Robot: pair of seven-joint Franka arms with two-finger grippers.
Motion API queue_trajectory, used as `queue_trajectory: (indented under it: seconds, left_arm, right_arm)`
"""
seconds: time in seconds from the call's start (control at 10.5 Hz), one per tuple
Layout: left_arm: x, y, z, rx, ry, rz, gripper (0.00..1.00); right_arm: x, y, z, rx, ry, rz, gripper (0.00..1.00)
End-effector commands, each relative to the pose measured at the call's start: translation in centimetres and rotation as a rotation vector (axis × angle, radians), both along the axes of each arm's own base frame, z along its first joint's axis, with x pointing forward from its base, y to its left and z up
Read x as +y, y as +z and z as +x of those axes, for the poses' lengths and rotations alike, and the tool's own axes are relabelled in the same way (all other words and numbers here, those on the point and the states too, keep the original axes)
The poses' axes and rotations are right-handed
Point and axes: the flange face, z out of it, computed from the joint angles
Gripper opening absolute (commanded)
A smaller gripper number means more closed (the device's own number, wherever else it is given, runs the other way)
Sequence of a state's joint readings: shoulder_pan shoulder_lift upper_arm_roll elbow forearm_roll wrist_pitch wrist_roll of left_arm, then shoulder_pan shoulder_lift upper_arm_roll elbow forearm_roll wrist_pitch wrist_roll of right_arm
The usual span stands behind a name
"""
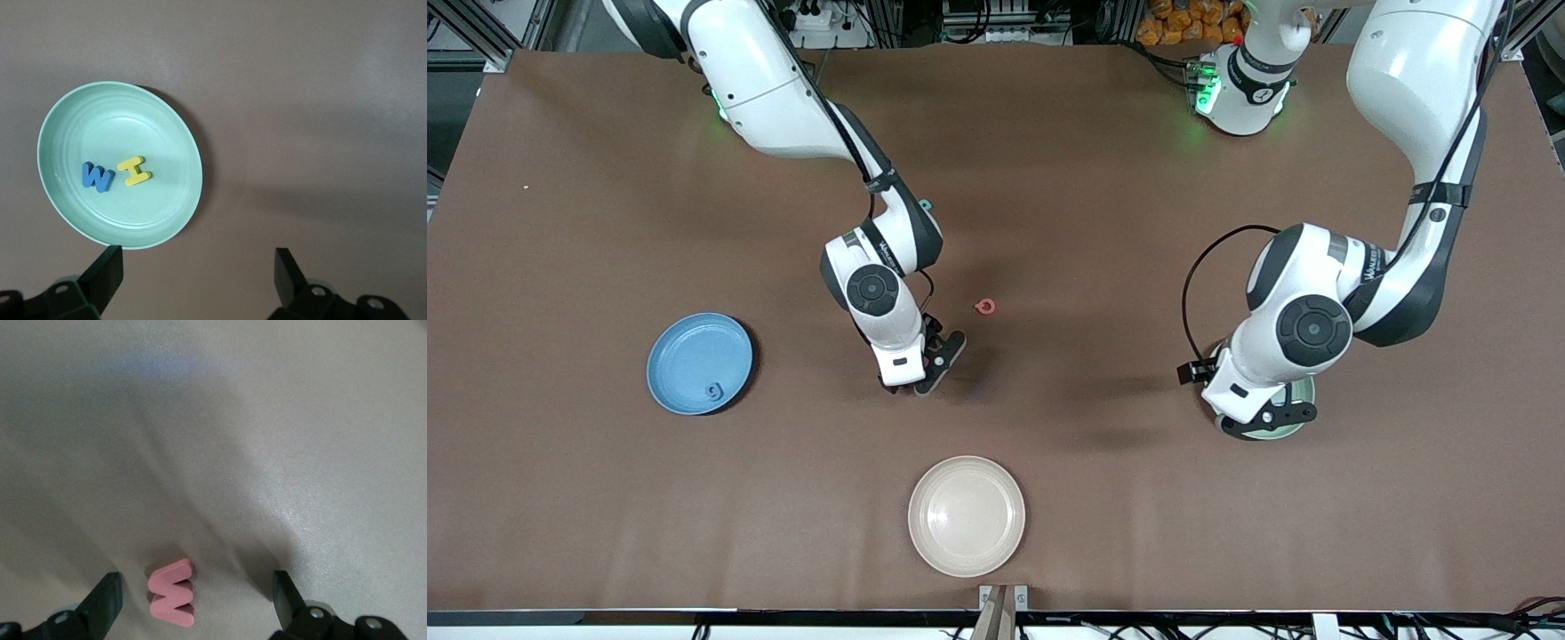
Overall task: Sort upper and lower case letters into plates
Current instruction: 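Grasp the pink w with the right gripper while the left gripper withdraws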
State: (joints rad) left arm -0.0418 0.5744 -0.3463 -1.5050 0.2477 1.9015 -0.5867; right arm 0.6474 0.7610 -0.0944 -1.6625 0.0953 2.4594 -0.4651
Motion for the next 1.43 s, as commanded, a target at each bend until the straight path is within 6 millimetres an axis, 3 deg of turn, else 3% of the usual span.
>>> queue_trajectory:
  seconds: [0.0,0.1,0.19,0.29,0.48,0.67,0.76,0.96,1.24,1.34]
  left_arm:
    - [0.0,0.9,-0.6,0.0,-0.005,0.021,1.0]
    - [-0.1,0.9,-0.6,0.0,-0.006,0.021,1.0]
    - [-0.1,0.9,-0.6,0.0,-0.007,0.021,1.0]
    - [-0.1,0.9,-0.6,0.0,-0.007,0.021,1.0]
    - [-0.1,0.8,-0.6,0.002,-0.008,0.021,1.0]
    - [-0.2,0.5,-0.6,0.006,-0.019,0.023,0.66]
    - [-0.7,0.2,-0.8,0.01,-0.026,0.022,0.61]
    - [-1.9,-0.1,-1.2,0.014,-0.039,0.018,0.61]
    - [-6.4,-2.1,-2.9,0.062,-0.032,-0.035,0.63]
    - [-8.4,-2.6,-3.5,0.066,-0.053,-0.04,0.67]
  right_arm:
    - [0.0,1.1,-0.1,0.003,0.006,-0.009,1.0]
    - [0.0,1.1,-0.1,0.003,0.009,-0.009,0.92]
    - [0.0,1.0,-0.1,0.004,0.009,-0.01,0.34]
    - [-0.1,0.9,-0.2,0.006,0.009,-0.01,0.0]
    - [-0.1,0.7,-0.3,0.01,0.014,-0.012,0.0]
    - [-0.1,0.9,-0.3,0.009,0.014,-0.011,0.0]
    - [-0.1,1.2,-0.2,0.007,0.011,-0.009,0.0]
    - [-0.6,2.9,0.8,-0.016,-0.011,0.007,0.0]
    - [-7.0,7.6,5.1,-0.071,-0.115,0.046,0.0]
    - [-9.9,9.0,6.0,-0.055,-0.16,0.041,0.0]
